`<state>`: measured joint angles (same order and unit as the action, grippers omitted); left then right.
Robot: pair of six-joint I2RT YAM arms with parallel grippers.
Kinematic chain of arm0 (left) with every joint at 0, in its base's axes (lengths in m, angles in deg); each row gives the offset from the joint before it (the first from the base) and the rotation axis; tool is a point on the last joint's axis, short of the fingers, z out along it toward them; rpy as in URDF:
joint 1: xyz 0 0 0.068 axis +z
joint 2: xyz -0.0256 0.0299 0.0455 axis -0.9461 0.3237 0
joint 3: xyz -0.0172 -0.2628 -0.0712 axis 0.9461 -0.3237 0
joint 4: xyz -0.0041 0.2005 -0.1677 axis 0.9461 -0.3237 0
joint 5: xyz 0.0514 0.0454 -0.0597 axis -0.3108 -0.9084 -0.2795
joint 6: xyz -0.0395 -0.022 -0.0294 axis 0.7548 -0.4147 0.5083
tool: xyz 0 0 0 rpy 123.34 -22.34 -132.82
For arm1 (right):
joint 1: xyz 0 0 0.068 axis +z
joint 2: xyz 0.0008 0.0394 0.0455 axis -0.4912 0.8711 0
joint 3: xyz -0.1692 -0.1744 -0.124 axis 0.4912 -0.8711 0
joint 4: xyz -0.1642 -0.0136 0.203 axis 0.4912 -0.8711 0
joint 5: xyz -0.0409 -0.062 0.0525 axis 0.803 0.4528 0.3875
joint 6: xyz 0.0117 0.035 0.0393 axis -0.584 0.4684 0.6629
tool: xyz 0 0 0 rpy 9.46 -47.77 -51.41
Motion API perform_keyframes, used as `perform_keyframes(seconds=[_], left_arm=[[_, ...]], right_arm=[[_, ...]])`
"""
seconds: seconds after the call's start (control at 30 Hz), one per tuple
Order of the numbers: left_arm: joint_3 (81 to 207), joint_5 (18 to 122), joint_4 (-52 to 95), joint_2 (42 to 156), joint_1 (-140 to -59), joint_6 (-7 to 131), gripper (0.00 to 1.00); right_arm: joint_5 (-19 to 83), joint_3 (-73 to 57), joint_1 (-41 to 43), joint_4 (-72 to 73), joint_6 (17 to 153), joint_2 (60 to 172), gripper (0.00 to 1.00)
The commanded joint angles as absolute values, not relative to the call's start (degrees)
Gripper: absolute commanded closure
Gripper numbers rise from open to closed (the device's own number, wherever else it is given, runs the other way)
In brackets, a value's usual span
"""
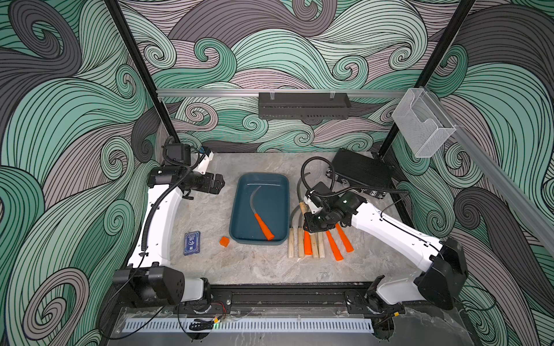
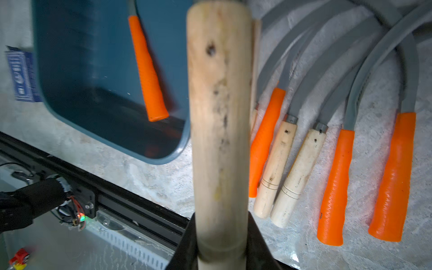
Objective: Put small sickles into storage boxes
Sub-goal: Pick up the sickle at the center of the board, then place the sickle in the storage box.
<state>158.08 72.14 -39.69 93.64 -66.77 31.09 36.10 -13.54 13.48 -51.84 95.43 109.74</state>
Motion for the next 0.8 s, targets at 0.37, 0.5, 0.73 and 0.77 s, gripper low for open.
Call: perform_keyframes(seconds=[0.37, 0.5, 0.73, 0.77], left_arm=[[159.9, 69.2, -37.2, 90.6, -67.2, 35.0, 0.01], [160.1, 69.2, -37.4, 89.8, -67.2, 35.6, 0.01], [159.9, 69.5, -38.2, 88.5, -67.2, 35.4, 0.01], [159.9, 69.5, -38.3, 88.3, -67.2, 35.2, 0.01]], right_arm=[[29.4, -2.0, 19.7, -50.5, 95.4, 115.5, 1.00], [27.5, -0.4, 20.9, -48.0, 96.8, 119.3, 1.00], [25.8, 4.9, 22.6, -46.7, 97.4, 127.6, 1.00], [25.6, 5.6, 22.7, -46.7, 97.4, 128.8, 1.00]])
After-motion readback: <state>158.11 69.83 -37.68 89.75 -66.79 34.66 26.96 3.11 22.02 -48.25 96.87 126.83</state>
